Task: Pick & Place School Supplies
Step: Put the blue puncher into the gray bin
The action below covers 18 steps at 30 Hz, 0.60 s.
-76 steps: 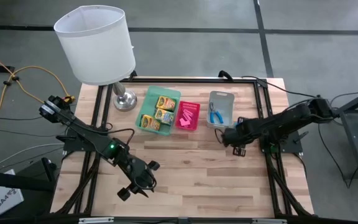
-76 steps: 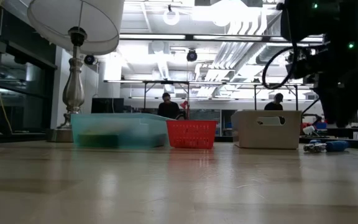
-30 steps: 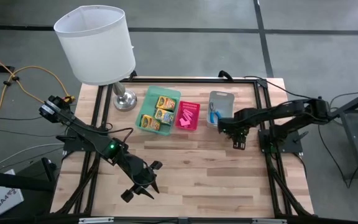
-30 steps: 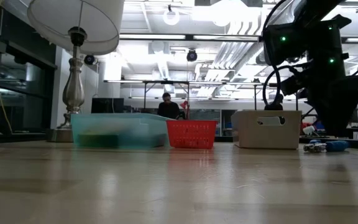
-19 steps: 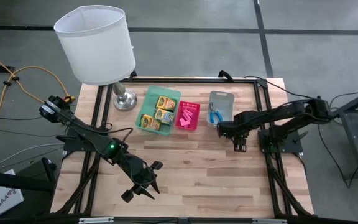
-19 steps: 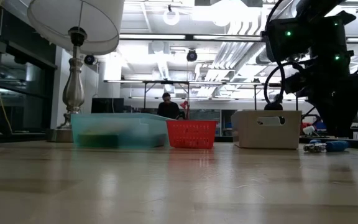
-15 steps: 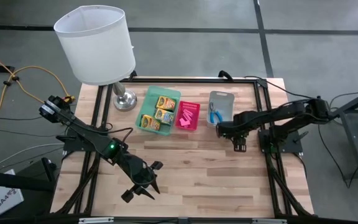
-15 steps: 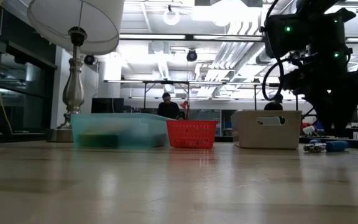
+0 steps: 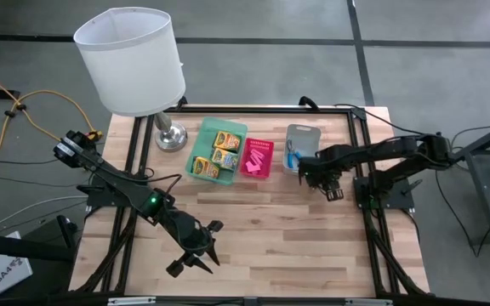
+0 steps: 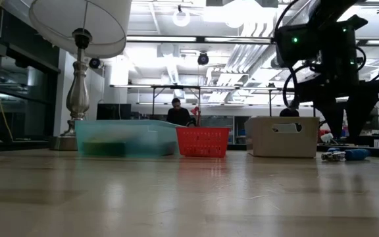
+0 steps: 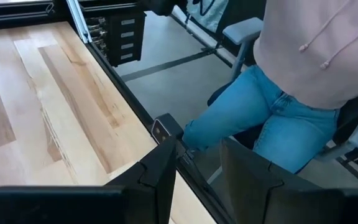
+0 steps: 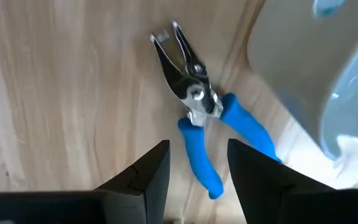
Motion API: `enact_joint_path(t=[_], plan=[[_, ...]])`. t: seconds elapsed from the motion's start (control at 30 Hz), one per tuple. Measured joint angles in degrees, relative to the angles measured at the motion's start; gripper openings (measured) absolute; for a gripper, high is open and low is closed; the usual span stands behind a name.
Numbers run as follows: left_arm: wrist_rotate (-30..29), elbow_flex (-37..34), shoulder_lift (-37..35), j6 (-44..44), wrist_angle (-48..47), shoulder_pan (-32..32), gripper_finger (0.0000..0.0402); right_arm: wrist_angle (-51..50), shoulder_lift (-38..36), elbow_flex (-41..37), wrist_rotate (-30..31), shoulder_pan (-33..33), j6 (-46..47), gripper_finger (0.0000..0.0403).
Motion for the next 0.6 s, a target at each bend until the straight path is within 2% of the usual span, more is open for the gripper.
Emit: enact_joint_path(t=[0.27, 0.6], plan=[[0.0, 0.0, 0.0, -0.1, 0.0, 0.0, 0.0122, 0.5, 0.0, -3.4, -1.3, -1.4, 0.1, 0.0153], [0.0, 0.0, 0.0, -0.1, 0.0, 0.0, 0.0122, 6.7, 0.0, -6.3, -0.8, -1.4, 0.7, 0.0153]])
